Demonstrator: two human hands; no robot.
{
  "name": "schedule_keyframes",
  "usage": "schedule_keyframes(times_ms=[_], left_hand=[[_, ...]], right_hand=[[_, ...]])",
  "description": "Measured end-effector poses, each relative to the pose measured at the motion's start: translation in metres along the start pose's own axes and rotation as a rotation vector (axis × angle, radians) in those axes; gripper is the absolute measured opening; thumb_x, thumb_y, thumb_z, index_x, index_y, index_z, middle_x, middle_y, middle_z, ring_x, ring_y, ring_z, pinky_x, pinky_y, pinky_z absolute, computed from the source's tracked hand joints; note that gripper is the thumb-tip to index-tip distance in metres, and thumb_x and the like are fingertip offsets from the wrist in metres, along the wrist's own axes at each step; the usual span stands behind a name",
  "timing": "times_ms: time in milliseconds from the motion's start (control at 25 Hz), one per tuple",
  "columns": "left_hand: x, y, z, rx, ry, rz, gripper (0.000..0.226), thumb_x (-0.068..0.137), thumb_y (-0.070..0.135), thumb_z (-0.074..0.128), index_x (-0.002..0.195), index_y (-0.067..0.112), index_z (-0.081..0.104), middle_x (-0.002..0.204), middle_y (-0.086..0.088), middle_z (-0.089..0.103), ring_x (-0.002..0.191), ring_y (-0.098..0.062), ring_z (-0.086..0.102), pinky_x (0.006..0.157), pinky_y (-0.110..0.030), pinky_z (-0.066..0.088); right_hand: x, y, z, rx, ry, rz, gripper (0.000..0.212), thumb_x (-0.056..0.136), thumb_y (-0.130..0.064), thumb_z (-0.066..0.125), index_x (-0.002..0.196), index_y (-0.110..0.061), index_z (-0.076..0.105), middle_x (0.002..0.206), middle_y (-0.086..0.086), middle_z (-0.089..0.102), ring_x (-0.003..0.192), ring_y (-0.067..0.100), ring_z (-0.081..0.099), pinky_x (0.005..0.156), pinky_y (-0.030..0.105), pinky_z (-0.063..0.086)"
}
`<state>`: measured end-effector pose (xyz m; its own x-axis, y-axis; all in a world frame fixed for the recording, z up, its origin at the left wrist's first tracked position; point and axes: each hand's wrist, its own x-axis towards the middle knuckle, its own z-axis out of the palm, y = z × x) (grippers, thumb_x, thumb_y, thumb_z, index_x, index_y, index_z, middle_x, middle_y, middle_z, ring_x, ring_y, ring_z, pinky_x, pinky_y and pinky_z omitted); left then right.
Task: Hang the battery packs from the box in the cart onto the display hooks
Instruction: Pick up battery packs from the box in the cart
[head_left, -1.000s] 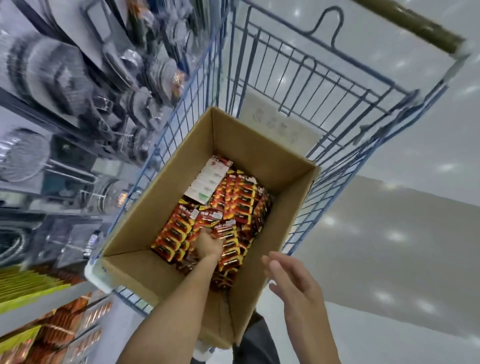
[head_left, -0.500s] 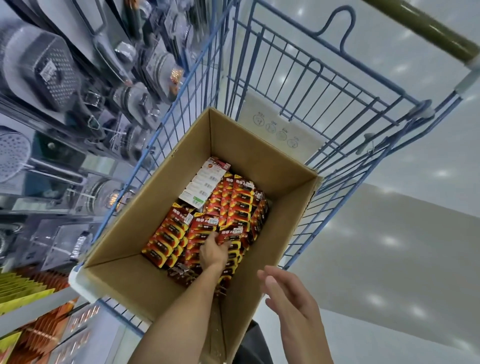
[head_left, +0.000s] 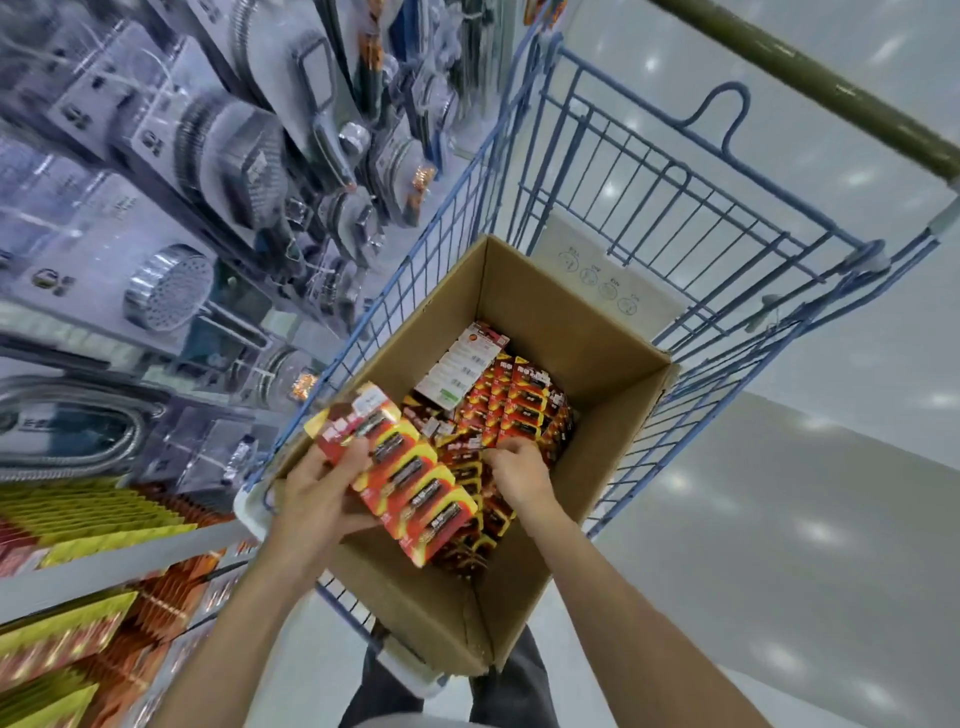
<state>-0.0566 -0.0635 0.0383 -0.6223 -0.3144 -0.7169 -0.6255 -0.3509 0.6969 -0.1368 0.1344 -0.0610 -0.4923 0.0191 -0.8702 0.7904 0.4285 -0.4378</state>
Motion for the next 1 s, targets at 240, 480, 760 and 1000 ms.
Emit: schedule_keyframes(times_ms=[240, 480, 760, 1000], left_hand=[[-0.041, 0.007, -0.051, -0.156, 0.134, 0.048, 0.029, 0.101, 0.039, 0.050, 0.120, 0.026, 0.067, 0.106, -0.003, 0.079, 0.090, -0.016, 0.077, 0.067, -0.035, 0.065], [-0.043, -0.013, -0.072, -0.222, 0.262, 0.020, 0.052, 0.093, 0.053, 0.048, 0.139, 0.030, 0.057, 0.116, -0.003, 0.077, 0.108, -0.023, 0.075, 0.085, -0.048, 0.056], [-0.053, -0.022, -0.070, -0.424, 0.279, -0.036, 0.053, 0.103, 0.056, 0.041, 0.142, 0.025, 0.059, 0.112, -0.008, 0.079, 0.095, -0.028, 0.078, 0.069, -0.051, 0.065], [-0.103, -0.015, -0.049, -0.433, 0.238, 0.090, 0.049, 0.098, 0.054, 0.042, 0.135, 0.028, 0.061, 0.124, -0.013, 0.074, 0.111, -0.036, 0.073, 0.098, -0.062, 0.052]], right_hand=[[0.092, 0.038, 0.060, -0.181, -0.071, 0.194, 0.070, 0.096, -0.028, 0.071, 0.151, -0.003, 0.037, 0.144, 0.012, 0.053, 0.137, 0.031, 0.049, 0.113, 0.035, 0.041], [0.124, 0.075, 0.088, -0.119, 0.039, 0.193, 0.107, 0.070, -0.040, 0.092, 0.154, -0.008, 0.034, 0.156, 0.016, 0.042, 0.145, 0.038, 0.040, 0.120, 0.053, 0.035], [0.076, 0.056, 0.078, -0.200, 0.027, -0.071, 0.053, 0.101, -0.015, 0.061, 0.151, -0.011, 0.043, 0.149, 0.011, 0.054, 0.140, 0.032, 0.048, 0.119, 0.045, 0.036], [-0.032, -0.001, 0.010, 0.009, -0.216, -0.300, 0.025, 0.095, -0.023, 0.072, 0.119, -0.022, 0.068, 0.109, -0.001, 0.077, 0.105, 0.022, 0.073, 0.103, 0.048, 0.054]])
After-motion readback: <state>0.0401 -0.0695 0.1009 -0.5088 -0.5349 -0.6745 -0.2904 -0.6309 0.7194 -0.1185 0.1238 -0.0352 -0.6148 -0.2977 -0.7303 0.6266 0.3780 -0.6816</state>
